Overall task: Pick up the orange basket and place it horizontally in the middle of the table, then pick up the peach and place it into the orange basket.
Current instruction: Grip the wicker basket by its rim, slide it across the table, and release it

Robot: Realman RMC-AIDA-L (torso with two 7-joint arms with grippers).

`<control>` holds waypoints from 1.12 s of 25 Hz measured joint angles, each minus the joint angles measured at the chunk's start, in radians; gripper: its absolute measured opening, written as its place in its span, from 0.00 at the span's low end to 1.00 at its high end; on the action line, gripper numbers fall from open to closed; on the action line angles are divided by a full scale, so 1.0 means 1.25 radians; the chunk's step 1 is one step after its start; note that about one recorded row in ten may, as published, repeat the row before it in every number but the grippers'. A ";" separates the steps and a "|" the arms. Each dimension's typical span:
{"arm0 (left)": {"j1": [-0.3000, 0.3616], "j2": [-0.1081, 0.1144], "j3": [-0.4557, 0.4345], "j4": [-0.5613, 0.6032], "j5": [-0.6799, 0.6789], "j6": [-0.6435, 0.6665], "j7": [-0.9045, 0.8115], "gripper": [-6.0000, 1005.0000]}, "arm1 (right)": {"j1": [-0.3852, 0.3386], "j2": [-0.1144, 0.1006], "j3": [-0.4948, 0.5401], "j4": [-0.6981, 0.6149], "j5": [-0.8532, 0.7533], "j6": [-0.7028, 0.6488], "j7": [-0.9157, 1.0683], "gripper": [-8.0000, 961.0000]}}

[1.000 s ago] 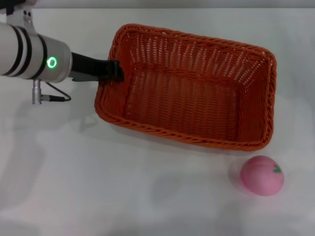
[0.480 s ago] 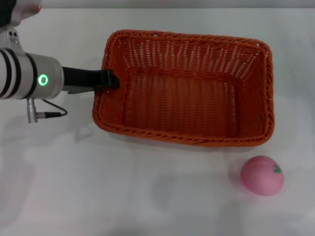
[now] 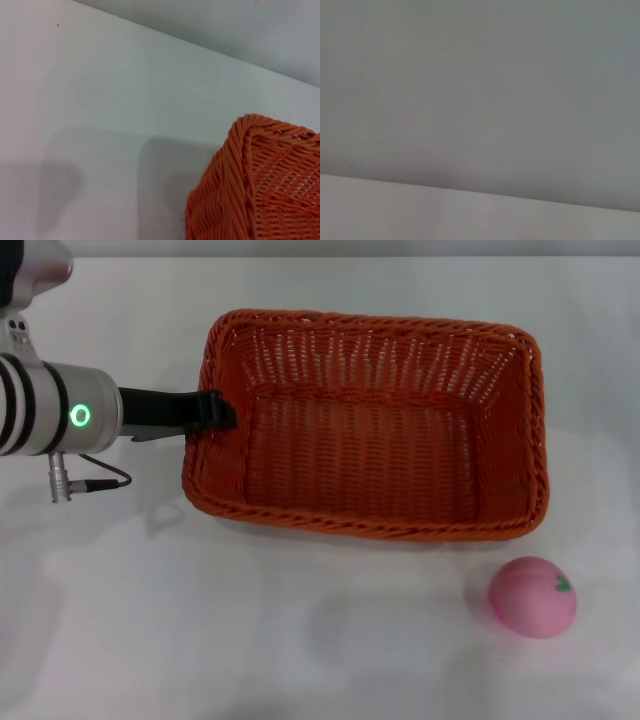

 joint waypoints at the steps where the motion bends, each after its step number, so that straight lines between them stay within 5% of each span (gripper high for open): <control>1: 0.001 0.000 0.000 -0.001 0.000 0.000 0.000 0.15 | 0.000 0.000 0.000 0.000 0.000 0.000 0.000 0.89; 28: 0.016 0.001 -0.008 0.026 -0.044 0.012 0.010 0.17 | 0.008 -0.006 0.000 0.000 -0.009 0.000 0.008 0.89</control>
